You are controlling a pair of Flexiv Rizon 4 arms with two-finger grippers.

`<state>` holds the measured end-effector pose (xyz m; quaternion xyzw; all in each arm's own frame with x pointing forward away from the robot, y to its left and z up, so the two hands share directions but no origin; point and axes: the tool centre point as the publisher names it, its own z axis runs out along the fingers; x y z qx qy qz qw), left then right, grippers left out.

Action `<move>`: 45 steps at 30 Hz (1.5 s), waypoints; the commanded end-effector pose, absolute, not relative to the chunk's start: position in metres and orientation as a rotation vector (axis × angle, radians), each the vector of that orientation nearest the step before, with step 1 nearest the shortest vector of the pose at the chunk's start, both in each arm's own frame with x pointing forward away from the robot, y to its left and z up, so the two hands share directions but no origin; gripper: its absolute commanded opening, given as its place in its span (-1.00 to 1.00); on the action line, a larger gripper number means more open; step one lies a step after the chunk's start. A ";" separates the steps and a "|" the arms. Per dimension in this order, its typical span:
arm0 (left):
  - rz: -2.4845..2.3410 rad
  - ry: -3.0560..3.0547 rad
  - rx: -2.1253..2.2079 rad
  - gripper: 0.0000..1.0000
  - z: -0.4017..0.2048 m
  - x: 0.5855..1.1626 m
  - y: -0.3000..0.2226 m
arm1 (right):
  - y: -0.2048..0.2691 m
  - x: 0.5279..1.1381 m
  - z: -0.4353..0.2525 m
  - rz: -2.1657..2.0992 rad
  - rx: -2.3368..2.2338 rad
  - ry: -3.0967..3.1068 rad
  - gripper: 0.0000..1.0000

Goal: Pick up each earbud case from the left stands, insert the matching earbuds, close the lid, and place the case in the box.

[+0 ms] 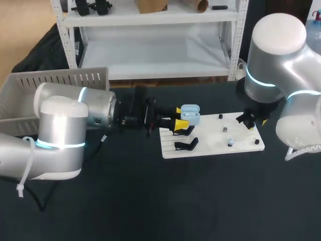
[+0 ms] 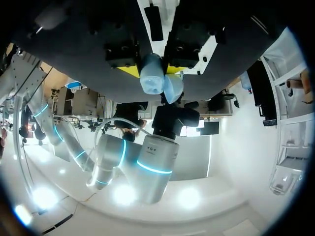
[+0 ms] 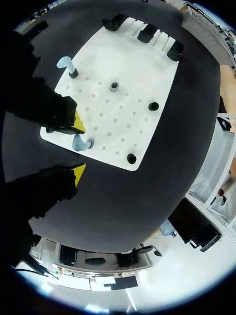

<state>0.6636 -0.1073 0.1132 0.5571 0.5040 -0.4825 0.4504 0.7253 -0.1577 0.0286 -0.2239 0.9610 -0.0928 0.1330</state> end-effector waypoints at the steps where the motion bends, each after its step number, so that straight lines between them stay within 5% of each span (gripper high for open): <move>1: -1.196 1.245 1.380 -1.00 0.113 0.665 -0.107 | -0.156 0.726 0.026 -0.273 -0.646 2.781 -0.29; 24: -1.196 1.245 1.380 -1.00 0.113 0.665 -0.107 | -0.151 0.723 0.022 -0.283 -0.645 2.788 -0.46; 28: -1.196 1.245 1.380 -1.00 0.113 0.665 -0.107 | -0.151 0.723 0.022 -0.287 -0.645 2.790 -1.00; 45: -1.196 1.245 1.380 -1.00 0.113 0.665 -0.107 | -0.144 0.706 0.059 -0.336 -0.582 2.756 -1.00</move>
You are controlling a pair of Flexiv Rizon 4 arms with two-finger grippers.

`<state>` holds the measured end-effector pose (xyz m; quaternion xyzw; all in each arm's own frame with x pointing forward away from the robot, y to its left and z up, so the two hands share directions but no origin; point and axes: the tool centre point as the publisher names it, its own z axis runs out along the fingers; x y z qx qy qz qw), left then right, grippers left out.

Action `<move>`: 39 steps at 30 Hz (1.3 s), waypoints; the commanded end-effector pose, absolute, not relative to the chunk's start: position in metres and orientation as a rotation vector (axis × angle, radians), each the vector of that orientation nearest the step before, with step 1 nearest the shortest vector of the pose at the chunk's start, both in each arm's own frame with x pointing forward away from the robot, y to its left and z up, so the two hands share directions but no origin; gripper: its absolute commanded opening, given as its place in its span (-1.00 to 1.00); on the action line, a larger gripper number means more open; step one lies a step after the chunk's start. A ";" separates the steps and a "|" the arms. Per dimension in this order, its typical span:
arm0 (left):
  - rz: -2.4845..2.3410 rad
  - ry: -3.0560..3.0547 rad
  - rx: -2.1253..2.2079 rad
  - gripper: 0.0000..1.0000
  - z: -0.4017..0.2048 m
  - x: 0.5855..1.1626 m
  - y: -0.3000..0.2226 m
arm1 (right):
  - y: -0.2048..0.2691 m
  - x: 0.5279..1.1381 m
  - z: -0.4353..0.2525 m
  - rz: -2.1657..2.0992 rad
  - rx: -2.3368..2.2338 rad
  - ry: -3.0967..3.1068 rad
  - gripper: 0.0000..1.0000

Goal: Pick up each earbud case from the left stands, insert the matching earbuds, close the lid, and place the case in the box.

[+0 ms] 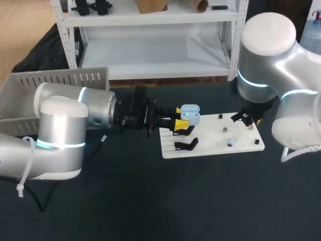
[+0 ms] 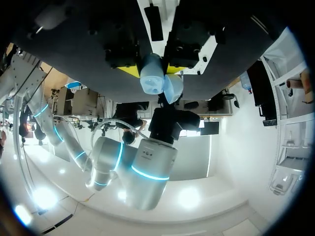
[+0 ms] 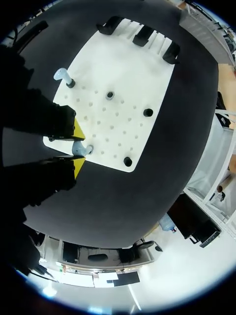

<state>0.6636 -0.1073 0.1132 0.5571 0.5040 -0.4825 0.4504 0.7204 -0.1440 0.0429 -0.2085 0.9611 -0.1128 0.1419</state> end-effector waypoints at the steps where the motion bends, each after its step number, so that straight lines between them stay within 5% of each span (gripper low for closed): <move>1: -1.196 1.245 1.380 -1.00 0.113 0.665 -0.107 | -0.142 0.702 0.064 -0.336 -0.574 2.756 -1.00; 21: -1.196 1.245 1.380 -1.00 0.113 0.665 -0.107 | -0.056 0.624 0.183 -0.348 -0.432 2.879 -1.00; 39: -1.196 1.245 1.380 -1.00 0.113 0.665 -0.107 | 0.000 0.605 0.198 -0.331 -0.403 2.911 -1.00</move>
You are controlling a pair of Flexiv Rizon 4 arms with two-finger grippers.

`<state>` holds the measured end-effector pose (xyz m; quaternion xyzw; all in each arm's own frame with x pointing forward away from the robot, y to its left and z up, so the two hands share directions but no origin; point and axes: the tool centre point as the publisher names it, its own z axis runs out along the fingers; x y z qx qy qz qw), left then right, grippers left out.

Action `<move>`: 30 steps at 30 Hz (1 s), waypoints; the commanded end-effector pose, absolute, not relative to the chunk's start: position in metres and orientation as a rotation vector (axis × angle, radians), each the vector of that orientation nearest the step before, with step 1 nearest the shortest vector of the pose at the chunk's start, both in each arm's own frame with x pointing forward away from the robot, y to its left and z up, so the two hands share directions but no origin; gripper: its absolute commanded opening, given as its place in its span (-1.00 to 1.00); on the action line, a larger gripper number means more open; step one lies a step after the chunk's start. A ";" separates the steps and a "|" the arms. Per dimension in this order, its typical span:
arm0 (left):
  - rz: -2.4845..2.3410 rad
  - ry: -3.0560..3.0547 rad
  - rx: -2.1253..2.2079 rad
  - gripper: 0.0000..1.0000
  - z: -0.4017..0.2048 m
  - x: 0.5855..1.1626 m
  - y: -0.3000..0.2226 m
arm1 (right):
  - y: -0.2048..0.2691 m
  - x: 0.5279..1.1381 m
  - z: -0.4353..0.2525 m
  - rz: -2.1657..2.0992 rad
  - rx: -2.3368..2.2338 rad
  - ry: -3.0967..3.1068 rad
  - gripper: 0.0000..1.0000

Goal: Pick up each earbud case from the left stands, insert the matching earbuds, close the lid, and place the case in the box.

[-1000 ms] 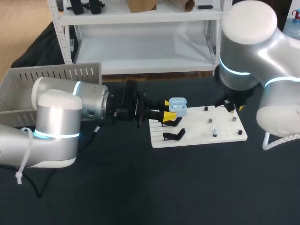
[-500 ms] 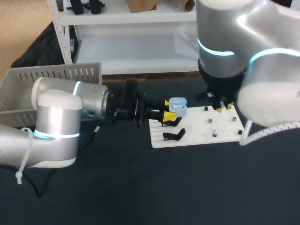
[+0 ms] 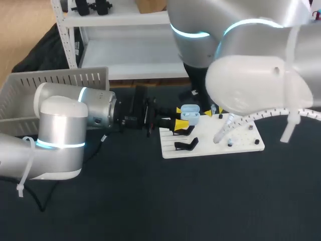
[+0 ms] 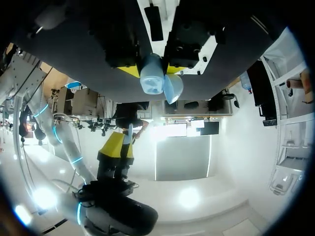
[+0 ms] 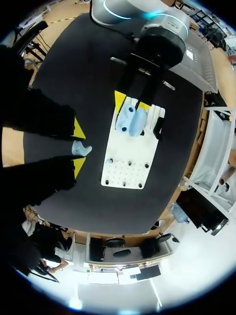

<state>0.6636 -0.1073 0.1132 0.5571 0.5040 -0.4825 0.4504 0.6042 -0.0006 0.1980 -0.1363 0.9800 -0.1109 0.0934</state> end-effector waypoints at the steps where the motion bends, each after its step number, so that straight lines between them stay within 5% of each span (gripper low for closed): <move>1: -1.196 1.245 1.380 -1.00 0.113 0.665 -0.107 | 0.000 0.605 0.198 -0.331 -0.403 2.911 -1.00; 30: -1.196 1.245 1.380 -1.00 0.113 0.665 -0.107 | 0.048 0.627 0.192 -0.173 0.393 3.009 -1.00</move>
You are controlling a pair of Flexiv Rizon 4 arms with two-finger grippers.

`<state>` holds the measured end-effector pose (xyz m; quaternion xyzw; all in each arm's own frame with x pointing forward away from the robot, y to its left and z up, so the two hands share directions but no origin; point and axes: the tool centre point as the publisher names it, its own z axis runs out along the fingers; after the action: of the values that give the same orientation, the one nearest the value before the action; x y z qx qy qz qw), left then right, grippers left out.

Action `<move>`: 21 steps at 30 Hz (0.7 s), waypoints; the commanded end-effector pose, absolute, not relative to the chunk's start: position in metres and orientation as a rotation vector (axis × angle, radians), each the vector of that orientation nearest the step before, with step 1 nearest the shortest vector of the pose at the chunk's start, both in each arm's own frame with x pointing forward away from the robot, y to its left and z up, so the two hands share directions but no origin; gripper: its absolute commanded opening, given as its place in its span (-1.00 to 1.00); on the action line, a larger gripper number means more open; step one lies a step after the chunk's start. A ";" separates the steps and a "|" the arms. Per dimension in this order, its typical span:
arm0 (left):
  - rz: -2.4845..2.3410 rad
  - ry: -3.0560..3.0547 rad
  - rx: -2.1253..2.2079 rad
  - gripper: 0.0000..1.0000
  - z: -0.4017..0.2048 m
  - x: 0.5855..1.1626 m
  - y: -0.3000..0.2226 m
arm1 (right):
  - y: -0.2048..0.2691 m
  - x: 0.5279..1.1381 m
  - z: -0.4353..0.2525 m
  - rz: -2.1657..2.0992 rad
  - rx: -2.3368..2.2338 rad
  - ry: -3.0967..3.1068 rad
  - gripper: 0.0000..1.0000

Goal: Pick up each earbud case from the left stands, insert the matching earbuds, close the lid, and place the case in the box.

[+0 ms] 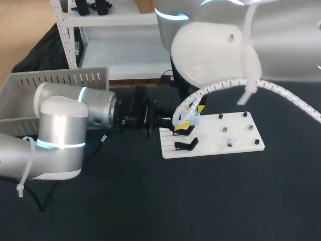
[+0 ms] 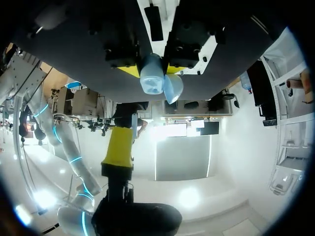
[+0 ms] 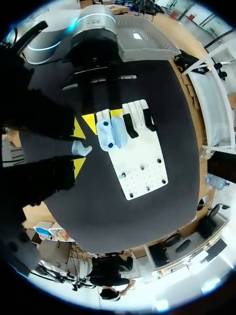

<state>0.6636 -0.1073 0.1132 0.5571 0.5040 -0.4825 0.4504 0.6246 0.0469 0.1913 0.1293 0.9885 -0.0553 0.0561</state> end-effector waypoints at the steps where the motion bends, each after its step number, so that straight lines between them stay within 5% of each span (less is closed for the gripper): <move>1: -1.196 1.245 1.380 -1.00 0.113 0.665 -0.107 | 0.048 0.627 0.192 -0.173 0.393 3.009 -1.00; 21: -1.196 1.245 1.380 -1.00 0.113 0.665 -0.107 | 0.054 0.639 0.186 -0.144 0.629 3.002 -1.00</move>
<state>0.6636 -0.1073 0.1132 0.5571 0.5040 -0.4825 0.4504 0.6352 0.0528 0.1839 0.2023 0.9775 -0.0444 0.0391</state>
